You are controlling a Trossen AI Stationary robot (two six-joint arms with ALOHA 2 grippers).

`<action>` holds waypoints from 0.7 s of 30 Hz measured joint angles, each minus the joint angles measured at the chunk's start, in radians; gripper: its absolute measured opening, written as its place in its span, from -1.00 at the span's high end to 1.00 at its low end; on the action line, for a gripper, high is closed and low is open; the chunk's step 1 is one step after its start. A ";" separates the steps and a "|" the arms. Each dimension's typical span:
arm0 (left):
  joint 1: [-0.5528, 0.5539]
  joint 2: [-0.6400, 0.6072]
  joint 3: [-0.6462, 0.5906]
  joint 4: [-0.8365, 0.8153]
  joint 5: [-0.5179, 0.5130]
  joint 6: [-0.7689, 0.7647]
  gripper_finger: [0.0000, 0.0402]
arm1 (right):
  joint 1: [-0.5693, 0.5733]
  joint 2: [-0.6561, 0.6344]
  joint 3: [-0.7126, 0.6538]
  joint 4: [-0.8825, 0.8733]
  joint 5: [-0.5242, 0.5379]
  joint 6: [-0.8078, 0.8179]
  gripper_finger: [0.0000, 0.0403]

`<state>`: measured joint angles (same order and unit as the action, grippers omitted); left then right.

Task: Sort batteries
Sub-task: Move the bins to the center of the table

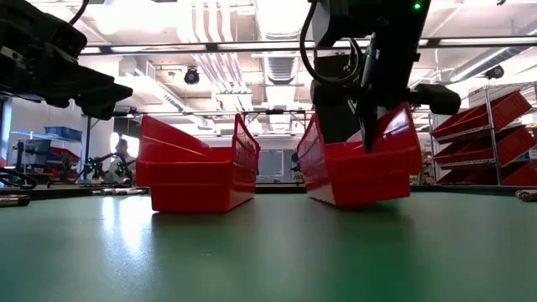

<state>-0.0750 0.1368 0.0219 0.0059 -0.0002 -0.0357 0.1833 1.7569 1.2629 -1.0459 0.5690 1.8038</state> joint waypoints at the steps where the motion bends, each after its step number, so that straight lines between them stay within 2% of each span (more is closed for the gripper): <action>1: 0.000 0.000 0.000 0.000 0.000 0.000 0.23 | 0.000 0.000 -0.001 0.001 -0.001 0.000 0.94; 11: 0.000 0.001 0.000 0.000 0.000 0.000 0.23 | 0.000 0.000 0.003 -0.001 -0.027 -0.004 0.91; 17: 0.000 0.001 0.000 0.000 0.000 0.000 0.23 | 0.000 0.000 0.005 0.001 -0.053 -0.012 0.66; 21: 0.000 0.001 0.000 0.000 0.000 0.000 0.23 | 0.000 -0.007 0.007 -0.001 -0.059 -0.077 0.48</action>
<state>-0.0747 0.1379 0.0219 0.0059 -0.0002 -0.0357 0.1829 1.7497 1.2697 -1.0465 0.5103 1.7269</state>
